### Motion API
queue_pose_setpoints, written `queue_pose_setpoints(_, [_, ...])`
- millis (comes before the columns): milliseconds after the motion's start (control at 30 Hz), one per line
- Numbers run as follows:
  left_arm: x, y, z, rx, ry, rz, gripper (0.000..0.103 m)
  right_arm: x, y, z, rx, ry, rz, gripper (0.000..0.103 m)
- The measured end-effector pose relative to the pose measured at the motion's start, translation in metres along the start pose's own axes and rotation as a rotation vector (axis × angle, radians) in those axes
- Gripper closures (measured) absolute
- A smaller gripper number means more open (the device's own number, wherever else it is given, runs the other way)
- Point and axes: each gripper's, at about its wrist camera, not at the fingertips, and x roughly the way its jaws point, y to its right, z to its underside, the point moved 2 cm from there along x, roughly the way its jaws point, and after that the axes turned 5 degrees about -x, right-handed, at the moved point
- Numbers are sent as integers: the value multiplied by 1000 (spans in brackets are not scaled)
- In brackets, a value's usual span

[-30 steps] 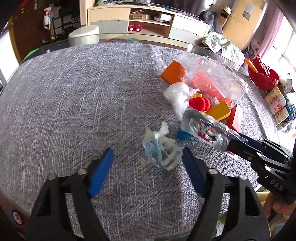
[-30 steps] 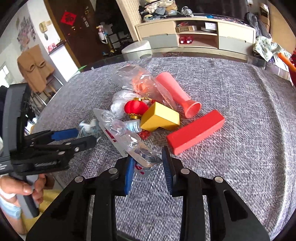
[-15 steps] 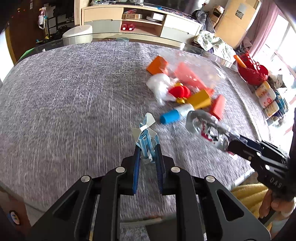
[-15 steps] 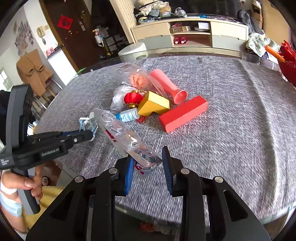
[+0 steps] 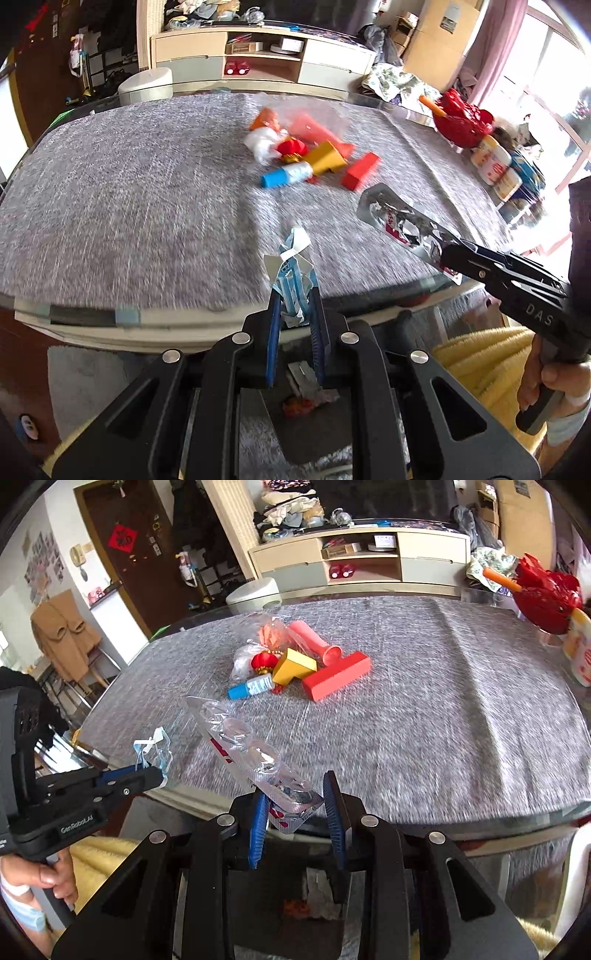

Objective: Collect trash
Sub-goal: 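Lower both tools to the bin and release the mask and blister pack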

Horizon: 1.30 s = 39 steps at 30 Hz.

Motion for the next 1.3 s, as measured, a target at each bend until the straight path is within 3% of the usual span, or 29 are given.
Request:
queue_pose_setpoints(300, [-8, 10, 50, 15, -34, 16, 89, -10, -4, 44, 2, -32, 23, 73])
queue_pose_setpoints(600, [16, 16, 102, 30, -139, 46, 89, 10, -9, 93, 1, -140, 55, 73])
queue_pose_setpoints(967, [59, 19, 140, 26, -305, 59, 87, 53, 0, 133, 67, -308, 83, 73])
queue_pose_setpoints(1100, [66, 19, 144, 21, -331, 67, 87, 60, 0, 135, 87, -323, 66, 72])
queue_pose_setpoints(1133, [67, 19, 143, 20, -333, 69, 86, 60, -1, 134, 88, -324, 65, 70])
queue_pose_setpoints(1200, [68, 19, 142, 15, -334, 71, 73, 62, -3, 132, 86, -332, 58, 70])
queue_pose_setpoints(1267, [70, 19, 140, 15, -331, 66, 62, 63, -3, 130, 93, -331, 55, 61])
queue_pose_setpoints(1300, [70, 19, 139, 17, -329, 61, 56, 64, -2, 129, 95, -329, 58, 48])
